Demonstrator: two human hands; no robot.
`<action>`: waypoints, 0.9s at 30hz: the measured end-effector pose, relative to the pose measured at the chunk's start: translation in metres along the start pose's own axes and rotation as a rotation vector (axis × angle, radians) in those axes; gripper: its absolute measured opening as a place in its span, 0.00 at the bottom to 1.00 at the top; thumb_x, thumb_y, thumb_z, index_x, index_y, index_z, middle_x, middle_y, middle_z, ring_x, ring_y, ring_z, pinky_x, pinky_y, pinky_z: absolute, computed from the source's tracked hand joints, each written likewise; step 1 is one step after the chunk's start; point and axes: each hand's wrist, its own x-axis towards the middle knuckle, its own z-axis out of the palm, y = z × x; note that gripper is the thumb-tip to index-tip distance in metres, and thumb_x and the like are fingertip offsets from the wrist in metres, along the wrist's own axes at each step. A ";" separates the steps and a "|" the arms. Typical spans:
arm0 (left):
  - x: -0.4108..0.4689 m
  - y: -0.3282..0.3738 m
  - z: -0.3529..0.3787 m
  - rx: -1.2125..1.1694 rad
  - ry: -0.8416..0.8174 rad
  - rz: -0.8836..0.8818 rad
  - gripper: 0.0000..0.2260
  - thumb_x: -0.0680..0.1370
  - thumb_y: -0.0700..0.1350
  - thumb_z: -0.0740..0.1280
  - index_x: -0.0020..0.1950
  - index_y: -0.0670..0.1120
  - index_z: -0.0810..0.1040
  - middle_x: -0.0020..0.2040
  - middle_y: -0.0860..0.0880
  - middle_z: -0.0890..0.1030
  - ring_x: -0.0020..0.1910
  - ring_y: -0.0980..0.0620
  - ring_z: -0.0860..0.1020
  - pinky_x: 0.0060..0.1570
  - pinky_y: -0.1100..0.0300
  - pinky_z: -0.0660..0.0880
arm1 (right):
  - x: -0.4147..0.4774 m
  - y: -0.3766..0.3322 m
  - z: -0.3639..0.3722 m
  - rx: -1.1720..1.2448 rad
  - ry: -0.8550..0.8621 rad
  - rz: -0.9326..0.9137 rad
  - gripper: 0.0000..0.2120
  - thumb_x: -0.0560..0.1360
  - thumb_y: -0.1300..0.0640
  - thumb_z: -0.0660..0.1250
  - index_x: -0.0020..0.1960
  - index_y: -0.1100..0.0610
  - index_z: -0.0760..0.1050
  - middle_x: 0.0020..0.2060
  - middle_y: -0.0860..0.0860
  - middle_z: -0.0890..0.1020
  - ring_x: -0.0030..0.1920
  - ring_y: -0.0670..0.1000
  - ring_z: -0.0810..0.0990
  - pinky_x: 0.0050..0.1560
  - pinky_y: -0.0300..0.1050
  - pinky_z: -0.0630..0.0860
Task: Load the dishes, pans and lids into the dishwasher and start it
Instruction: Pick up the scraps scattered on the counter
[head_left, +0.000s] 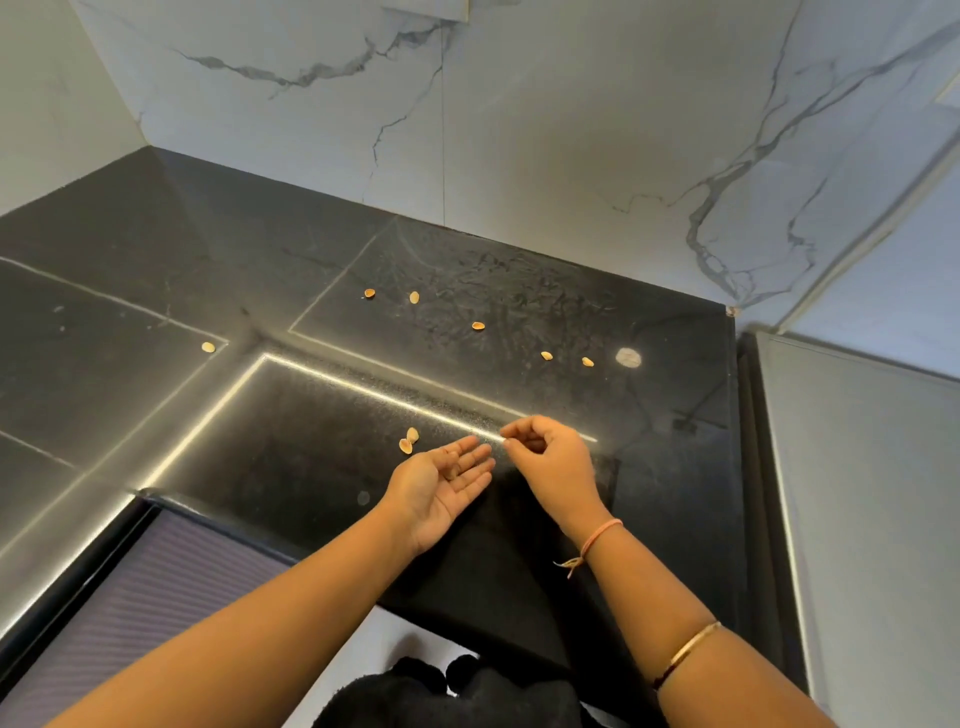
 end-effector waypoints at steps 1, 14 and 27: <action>0.001 0.001 0.000 -0.012 -0.020 -0.005 0.16 0.82 0.36 0.51 0.66 0.35 0.70 0.60 0.37 0.77 0.63 0.40 0.74 0.61 0.49 0.70 | 0.000 -0.006 0.001 0.031 -0.012 -0.013 0.07 0.73 0.64 0.67 0.44 0.53 0.79 0.39 0.46 0.81 0.41 0.43 0.79 0.42 0.28 0.74; 0.008 0.032 0.004 -0.112 -0.034 -0.034 0.11 0.81 0.39 0.55 0.50 0.38 0.76 0.44 0.44 0.79 0.43 0.50 0.78 0.35 0.61 0.80 | 0.069 0.001 -0.029 -0.226 0.205 -0.060 0.13 0.76 0.66 0.62 0.58 0.60 0.78 0.55 0.55 0.79 0.56 0.53 0.78 0.61 0.43 0.70; -0.001 0.052 -0.028 -0.192 0.021 0.083 0.11 0.81 0.38 0.55 0.52 0.38 0.77 0.44 0.44 0.80 0.45 0.50 0.78 0.40 0.60 0.80 | 0.074 0.015 0.000 -0.994 0.021 -0.094 0.12 0.75 0.71 0.54 0.54 0.63 0.73 0.56 0.57 0.73 0.56 0.57 0.72 0.48 0.46 0.71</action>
